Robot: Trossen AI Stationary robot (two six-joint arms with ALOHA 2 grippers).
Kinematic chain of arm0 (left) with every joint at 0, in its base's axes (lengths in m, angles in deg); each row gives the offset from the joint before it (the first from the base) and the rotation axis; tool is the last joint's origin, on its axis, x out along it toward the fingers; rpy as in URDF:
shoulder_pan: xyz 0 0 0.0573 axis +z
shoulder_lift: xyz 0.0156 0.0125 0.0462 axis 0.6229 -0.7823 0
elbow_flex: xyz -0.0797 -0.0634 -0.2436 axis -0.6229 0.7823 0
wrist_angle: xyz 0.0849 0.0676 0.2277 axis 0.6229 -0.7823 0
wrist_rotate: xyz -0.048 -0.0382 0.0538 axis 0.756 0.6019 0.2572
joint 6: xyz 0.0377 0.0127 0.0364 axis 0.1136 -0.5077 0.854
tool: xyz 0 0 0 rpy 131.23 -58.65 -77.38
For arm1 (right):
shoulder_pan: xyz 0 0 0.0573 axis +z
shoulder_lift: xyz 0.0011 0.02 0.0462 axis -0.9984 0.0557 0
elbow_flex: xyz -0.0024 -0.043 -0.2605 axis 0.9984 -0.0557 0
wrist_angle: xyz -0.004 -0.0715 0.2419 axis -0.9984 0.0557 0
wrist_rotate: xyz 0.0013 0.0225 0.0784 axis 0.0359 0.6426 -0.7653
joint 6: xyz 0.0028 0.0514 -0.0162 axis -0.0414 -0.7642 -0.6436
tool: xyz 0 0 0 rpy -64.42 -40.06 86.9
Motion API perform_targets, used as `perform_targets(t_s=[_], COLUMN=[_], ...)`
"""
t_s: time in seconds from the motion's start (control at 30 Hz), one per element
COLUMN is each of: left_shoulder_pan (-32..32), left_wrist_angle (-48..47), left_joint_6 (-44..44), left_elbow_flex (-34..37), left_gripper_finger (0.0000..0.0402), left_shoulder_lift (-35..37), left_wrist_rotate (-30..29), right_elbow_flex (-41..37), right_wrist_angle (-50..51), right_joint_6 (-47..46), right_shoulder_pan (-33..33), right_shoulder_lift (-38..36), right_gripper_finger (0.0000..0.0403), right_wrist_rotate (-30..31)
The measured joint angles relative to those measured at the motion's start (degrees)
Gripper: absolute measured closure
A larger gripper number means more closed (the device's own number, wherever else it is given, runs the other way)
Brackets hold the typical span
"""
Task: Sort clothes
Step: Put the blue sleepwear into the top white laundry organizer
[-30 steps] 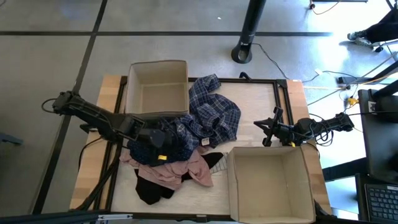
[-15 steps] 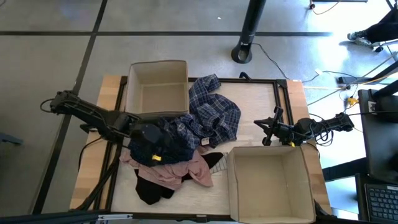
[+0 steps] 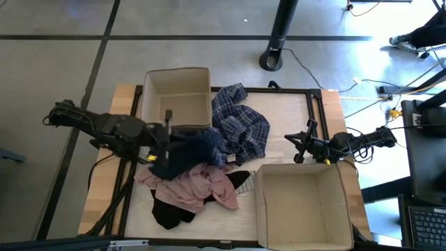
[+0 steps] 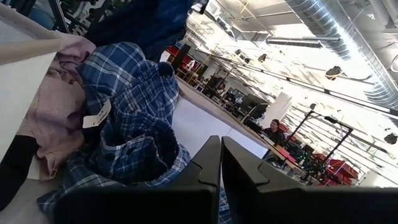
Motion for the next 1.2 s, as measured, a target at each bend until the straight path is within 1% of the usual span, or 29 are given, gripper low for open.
perform_targets(t_s=[0.13, 0.37, 0.53, 0.7, 0.77, 0.83, 0.93, 1.07, 1.2], left_shoulder_pan=[1.65, 7.32, 12.17, 17.1, 19.31, 21.62, 25.05, 29.42, 33.41], left_wrist_angle=[5.59, 21.71, 36.44, 50.9, 55.85, 59.73, 61.7, 60.95, 53.73], left_joint_6=[5.4, 21.72, 30.66, 38.69, 40.94, 43.14, 44.62, 44.08, 43.99], left_elbow_flex=[0.0, 0.0, 0.0, 0.0, -0.02, -0.04, -2.25, -9.13, -18.95], left_gripper_finger=[0.039, 0.0383, 0.0385, 0.0386, 0.0383, 0.0381, 0.0383, 0.0388, 0.0385], left_shoulder_lift=[1.56, 1.82, 1.83, 1.83, 1.85, 1.85, 1.28, -1.73, -6.28], left_wrist_rotate=[-0.32, -4.41, -4.37, -4.09, -2.97, -0.26, 3.65, 5.65, 5.72], right_elbow_flex=[0.0, 0.0, 0.0, 0.0, 0.0, 0.0, 0.0, 0.0, 0.0], right_wrist_angle=[-0.32, -2.74, -2.55, -2.54, -2.54, -2.53, -2.54, -2.52, -2.52], right_joint_6=[0.12, 0.14, 0.14, 0.15, 0.15, 0.15, 0.17, 0.17, 0.17], right_shoulder_pan=[0.0, 0.0, 0.0, 0.0, 0.0, 0.0, 0.0, 0.0, 0.0], right_shoulder_lift=[0.0, 0.02, 0.02, 0.02, 0.02, 0.02, 0.02, 0.02, 0.02], right_gripper_finger=[0.0386, 0.0386, 0.0386, 0.0386, 0.0386, 0.0386, 0.0386, 0.0386, 0.0386], right_wrist_rotate=[0.01, 0.3, 2.04, 5.34, 6.0, 6.29, 6.96, 7.41, 7.41])
